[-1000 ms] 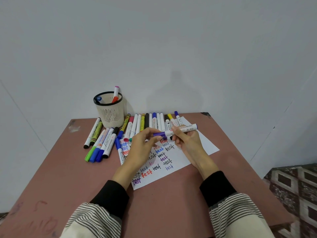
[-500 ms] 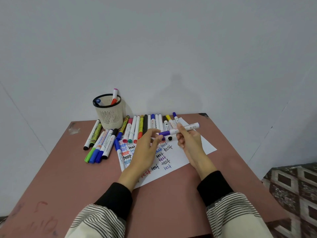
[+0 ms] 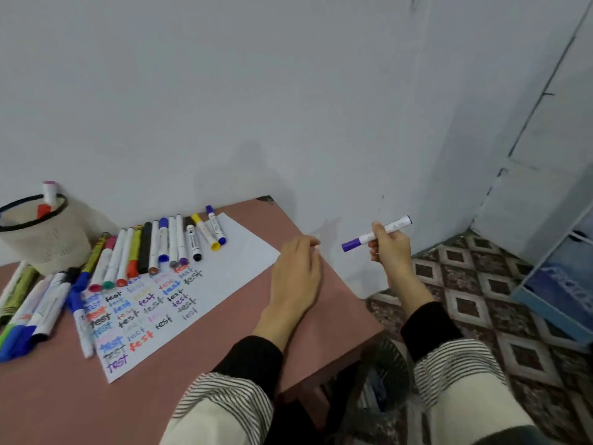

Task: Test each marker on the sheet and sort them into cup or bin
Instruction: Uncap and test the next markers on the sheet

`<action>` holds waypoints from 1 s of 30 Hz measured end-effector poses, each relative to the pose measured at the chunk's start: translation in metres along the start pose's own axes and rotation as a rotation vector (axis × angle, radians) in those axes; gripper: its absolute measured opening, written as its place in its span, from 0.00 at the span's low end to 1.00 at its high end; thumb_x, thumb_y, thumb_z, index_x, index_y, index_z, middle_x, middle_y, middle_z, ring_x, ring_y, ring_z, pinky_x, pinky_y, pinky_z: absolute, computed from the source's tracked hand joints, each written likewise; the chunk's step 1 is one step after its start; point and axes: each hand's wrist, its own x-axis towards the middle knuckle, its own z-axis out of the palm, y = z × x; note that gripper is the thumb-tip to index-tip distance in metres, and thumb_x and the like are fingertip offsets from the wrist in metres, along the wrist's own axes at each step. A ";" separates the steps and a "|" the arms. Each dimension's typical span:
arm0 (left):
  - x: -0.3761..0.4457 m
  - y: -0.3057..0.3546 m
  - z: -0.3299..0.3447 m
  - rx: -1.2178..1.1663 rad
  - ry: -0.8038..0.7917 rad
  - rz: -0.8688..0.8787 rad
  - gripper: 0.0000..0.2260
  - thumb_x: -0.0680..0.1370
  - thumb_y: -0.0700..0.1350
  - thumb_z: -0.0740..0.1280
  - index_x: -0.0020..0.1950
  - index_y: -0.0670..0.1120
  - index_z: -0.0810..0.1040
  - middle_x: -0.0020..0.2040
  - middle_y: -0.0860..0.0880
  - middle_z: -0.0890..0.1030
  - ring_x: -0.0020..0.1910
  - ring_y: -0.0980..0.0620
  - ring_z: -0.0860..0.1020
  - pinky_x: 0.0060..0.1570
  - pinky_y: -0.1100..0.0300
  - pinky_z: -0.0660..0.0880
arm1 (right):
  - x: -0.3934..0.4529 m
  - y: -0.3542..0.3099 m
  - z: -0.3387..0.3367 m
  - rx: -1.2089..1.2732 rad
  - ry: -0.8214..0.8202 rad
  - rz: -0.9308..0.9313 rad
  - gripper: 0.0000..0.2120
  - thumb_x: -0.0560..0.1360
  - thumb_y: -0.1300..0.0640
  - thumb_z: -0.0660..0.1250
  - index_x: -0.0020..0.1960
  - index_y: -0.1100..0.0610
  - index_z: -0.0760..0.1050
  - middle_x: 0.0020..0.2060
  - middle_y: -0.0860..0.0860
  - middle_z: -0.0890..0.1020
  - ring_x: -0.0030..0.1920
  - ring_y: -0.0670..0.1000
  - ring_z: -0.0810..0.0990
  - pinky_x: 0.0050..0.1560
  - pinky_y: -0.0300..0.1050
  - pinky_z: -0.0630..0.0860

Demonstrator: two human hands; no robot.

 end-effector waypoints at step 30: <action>0.016 0.006 0.034 0.250 -0.258 -0.056 0.14 0.82 0.50 0.57 0.58 0.47 0.79 0.62 0.48 0.78 0.73 0.47 0.64 0.73 0.49 0.57 | 0.015 0.127 -0.066 -0.471 -0.040 0.245 0.08 0.77 0.56 0.61 0.55 0.55 0.74 0.45 0.51 0.76 0.48 0.55 0.78 0.49 0.50 0.76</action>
